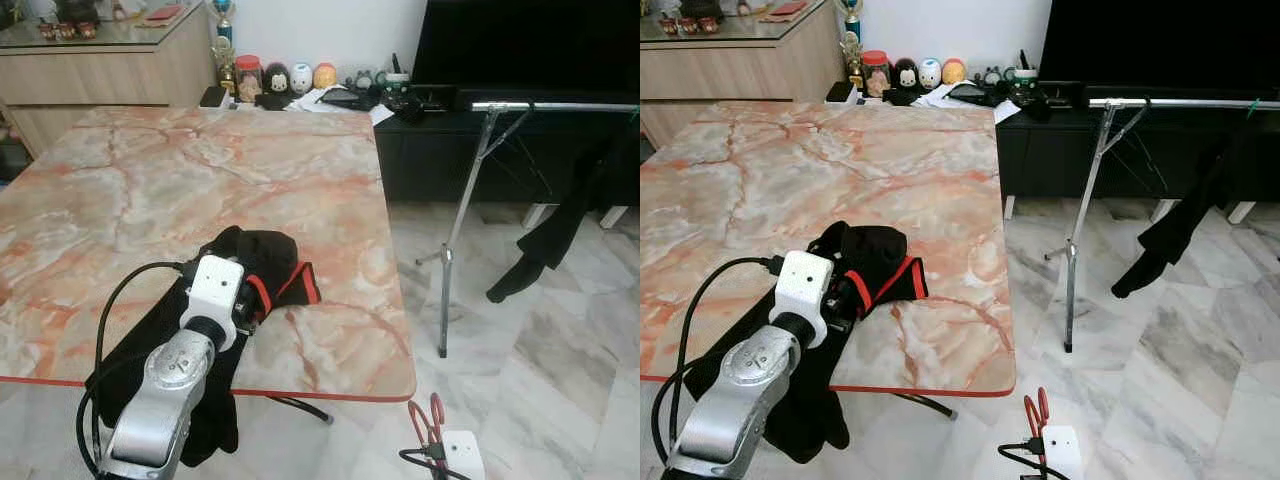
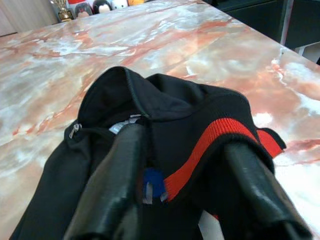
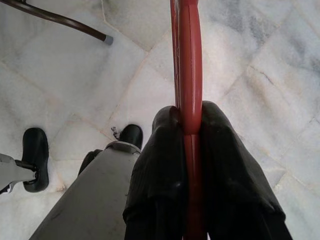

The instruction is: Hang hanger

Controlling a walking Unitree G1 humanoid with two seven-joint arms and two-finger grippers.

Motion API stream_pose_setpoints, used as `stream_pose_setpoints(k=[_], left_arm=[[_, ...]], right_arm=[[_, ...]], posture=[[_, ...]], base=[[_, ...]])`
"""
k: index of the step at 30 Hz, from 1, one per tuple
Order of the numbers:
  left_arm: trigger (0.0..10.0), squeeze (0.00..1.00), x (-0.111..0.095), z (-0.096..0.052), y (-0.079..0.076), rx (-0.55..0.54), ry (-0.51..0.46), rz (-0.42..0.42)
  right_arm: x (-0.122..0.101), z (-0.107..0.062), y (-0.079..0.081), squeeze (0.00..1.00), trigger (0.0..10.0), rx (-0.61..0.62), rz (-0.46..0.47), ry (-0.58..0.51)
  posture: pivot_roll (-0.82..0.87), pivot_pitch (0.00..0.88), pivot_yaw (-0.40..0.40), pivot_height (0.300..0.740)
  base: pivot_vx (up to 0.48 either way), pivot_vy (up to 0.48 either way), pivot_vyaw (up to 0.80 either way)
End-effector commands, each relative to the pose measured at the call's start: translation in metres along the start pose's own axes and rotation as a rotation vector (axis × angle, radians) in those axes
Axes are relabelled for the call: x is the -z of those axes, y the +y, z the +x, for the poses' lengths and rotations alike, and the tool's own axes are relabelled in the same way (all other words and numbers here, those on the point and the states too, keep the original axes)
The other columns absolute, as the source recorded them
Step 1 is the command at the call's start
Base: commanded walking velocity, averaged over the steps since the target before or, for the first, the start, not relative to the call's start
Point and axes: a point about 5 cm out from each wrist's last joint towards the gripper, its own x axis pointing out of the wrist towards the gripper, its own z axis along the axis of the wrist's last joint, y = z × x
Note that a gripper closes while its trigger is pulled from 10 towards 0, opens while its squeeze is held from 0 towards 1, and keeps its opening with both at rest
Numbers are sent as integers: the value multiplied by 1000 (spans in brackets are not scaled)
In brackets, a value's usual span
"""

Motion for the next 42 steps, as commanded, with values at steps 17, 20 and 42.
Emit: stream_pose_setpoints(k=[17, 20, 42], left_arm=[[10000, 1000, -2, -16, 4, -9, -13, -1], [10000, 1000, -1, -27, 8, -2, -25, -4], [10000, 0, 36, -65, 53, -321, -35, -103]], right_arm=[[-2, 0, -3, 0, 10000, 6, -4, -4], [-2, 0, -4, 0, 10000, 6, -7, -4], [-3, 0, -5, 0, 10000, 2, -12, -8]], posture=[[118, 0, -41, 740], [122, 0, -43, 740], [124, 0, -49, 740]], base=[[0, 0, 0], [0, 0, 0], [0, 0, 0]])
